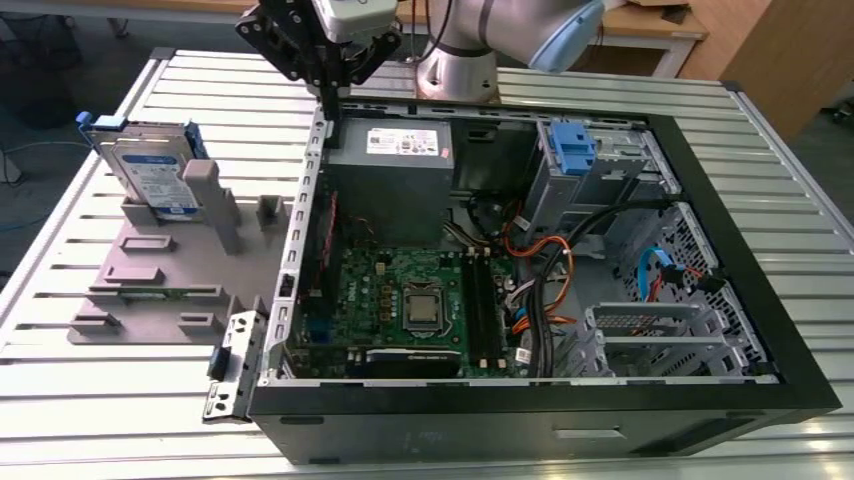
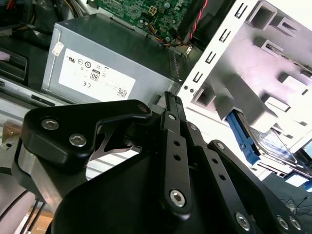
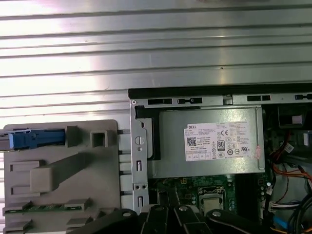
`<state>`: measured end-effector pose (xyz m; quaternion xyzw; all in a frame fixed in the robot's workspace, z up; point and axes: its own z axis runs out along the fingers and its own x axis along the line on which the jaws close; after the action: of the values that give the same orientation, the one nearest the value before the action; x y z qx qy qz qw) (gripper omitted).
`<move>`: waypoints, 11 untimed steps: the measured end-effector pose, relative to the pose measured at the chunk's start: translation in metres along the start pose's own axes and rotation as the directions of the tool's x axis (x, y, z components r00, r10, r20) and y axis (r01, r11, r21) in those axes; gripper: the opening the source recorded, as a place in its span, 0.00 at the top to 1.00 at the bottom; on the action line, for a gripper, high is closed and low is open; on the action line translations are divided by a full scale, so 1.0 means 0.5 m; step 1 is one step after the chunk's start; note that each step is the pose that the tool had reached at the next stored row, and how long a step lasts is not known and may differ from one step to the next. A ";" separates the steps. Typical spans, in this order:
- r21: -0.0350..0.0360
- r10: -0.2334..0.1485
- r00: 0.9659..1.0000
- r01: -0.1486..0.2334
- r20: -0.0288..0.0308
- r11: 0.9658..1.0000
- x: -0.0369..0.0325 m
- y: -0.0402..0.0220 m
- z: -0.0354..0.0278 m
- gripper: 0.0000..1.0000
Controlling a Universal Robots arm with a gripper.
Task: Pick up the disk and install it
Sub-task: 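Reach for the disk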
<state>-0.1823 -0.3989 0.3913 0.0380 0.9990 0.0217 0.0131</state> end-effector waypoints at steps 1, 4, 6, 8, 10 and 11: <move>0.000 0.000 1.000 0.000 0.000 1.000 0.001 0.000 0.000 0.89; 0.000 0.000 1.000 0.000 0.000 1.000 0.002 0.000 0.000 0.89; 0.000 0.000 1.000 0.000 0.000 1.000 0.002 0.000 0.000 0.89; 0.000 0.000 1.000 0.000 0.000 1.000 0.003 0.000 0.000 0.89; 0.000 0.000 1.000 0.000 0.000 1.000 0.004 0.000 0.000 0.89; 0.000 0.000 1.000 0.000 0.000 1.000 0.005 0.000 0.000 0.89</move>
<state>-0.1846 -0.3990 0.3912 0.0381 0.9990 0.0217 0.0131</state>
